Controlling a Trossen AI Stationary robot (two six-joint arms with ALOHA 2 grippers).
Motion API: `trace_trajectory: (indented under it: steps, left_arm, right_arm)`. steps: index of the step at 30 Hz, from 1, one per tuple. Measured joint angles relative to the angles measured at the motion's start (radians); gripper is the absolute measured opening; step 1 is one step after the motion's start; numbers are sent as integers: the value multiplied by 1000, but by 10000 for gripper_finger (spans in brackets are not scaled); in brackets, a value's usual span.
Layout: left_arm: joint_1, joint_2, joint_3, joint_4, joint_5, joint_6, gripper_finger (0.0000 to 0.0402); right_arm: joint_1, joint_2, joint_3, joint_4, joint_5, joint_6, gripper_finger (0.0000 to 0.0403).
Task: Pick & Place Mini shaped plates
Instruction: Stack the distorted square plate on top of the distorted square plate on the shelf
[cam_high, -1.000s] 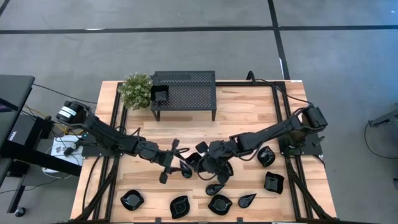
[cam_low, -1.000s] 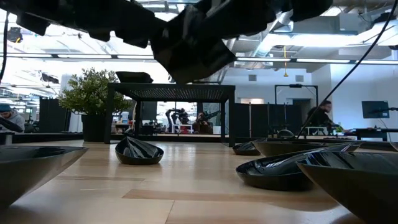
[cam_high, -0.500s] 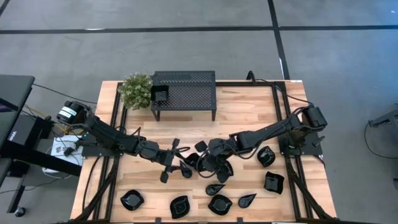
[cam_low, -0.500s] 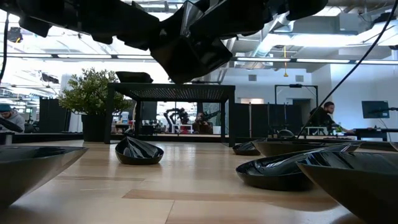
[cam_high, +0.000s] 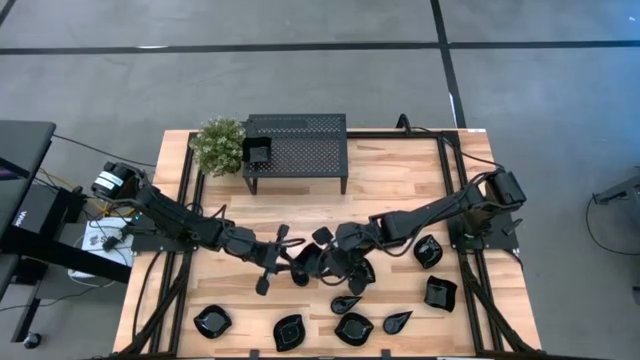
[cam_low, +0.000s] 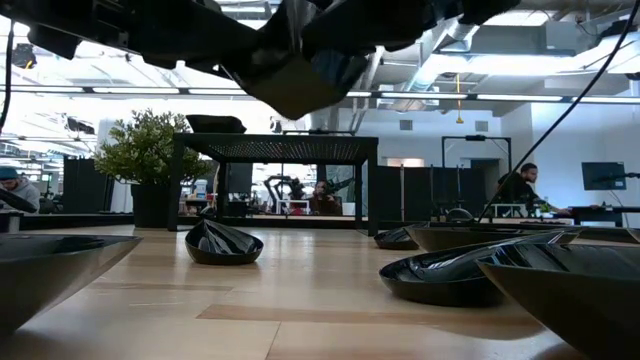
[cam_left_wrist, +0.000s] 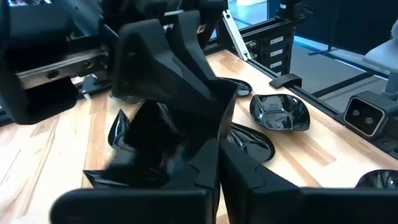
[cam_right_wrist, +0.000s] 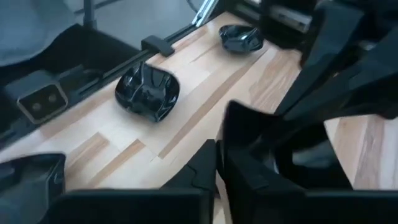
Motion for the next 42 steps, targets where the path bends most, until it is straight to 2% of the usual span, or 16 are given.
trace_trajectory:
  steps: [6,12,20,23,26,31,34,38,42]
  left_arm:
    - [3,1,0,3,29,0,14]
    - [2,1,0,2,35,0,9]
    - [-1,1,0,0,76,-1,8]
    - [1,0,1,-2,75,-5,11]
    - [-4,1,1,-36,104,-4,12]
    - [-2,-7,1,-33,83,-4,8]
    - [-2,-42,1,-27,23,12,13]
    - [2,-147,1,-41,-87,194,15]
    - [33,-332,1,-117,-201,382,10]
  right_arm:
    - [-3,0,2,12,16,16,85]
    - [-2,0,3,73,16,16,125]
    - [13,-39,3,57,198,17,156]
    - [35,-109,3,-47,301,25,159]
    - [74,-182,3,-139,397,109,157]
    - [147,-266,3,-281,427,299,143]
    - [186,-276,3,-356,426,357,132]
    - [230,-257,3,-417,426,362,119]
    - [252,-219,2,-435,425,333,110]
